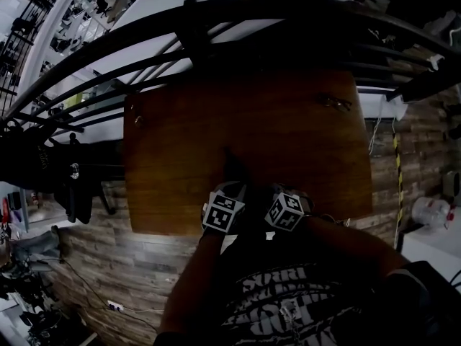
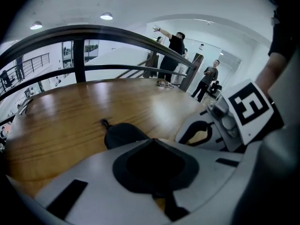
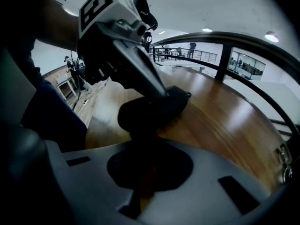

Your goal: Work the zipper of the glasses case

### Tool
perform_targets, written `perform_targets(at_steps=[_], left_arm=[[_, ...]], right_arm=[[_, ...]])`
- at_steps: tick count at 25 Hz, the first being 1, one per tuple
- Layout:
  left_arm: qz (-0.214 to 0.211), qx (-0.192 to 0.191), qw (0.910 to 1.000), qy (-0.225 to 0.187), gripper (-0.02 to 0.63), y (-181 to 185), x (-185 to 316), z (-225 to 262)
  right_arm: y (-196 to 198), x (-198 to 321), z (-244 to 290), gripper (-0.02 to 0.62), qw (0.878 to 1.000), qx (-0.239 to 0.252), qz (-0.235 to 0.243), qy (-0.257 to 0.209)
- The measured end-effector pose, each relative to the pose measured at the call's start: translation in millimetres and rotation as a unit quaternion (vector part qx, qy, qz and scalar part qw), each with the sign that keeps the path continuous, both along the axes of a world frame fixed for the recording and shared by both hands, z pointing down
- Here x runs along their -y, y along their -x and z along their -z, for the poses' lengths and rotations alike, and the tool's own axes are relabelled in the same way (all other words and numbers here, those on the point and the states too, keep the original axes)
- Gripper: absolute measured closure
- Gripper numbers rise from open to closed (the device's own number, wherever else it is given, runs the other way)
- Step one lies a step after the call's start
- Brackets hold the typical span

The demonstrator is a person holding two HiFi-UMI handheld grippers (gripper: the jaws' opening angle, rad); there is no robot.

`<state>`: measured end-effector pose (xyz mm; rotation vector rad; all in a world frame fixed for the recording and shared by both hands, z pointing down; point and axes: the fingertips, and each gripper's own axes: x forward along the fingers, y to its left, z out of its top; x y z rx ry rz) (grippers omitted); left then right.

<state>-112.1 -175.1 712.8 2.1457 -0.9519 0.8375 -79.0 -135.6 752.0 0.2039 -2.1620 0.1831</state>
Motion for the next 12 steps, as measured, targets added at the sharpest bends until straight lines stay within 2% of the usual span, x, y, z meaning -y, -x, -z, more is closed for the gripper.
perform_targets(at_steps=[3,5,7,10,11,12], left_arm=[[-0.002,0.000,1.0000,-0.001,0.601,-0.4,-1.4,-0.2],[0.002,-0.008,1.0000,-0.001,0.600,1.2,0.1,-0.7],[0.007,-0.017,0.9998,0.001,0.600,3.8,0.5,-1.0],[0.008,-0.022,0.9997,0.004,0.600,3.5,-0.3,0.4],[0.008,-0.022,0.9997,0.005,0.600,2.6,-0.4,0.8],[0.008,-0.022,0.9997,0.005,0.601,1.9,-0.4,0.9]], right_arm=[[-9.3,26.6,1.0,0.600,1.000,0.006,-0.023,0.001],[-8.4,37.3,5.0,0.600,1.000,0.016,-0.013,0.004],[-1.3,29.8,9.9,0.600,0.999,0.025,0.023,0.017],[3.9,-5.5,7.2,0.597,0.994,0.012,0.101,0.029],[4.0,-16.3,4.2,0.555,0.992,0.006,0.118,0.032],[4.6,-23.7,1.4,0.478,0.991,0.002,0.127,0.031]])
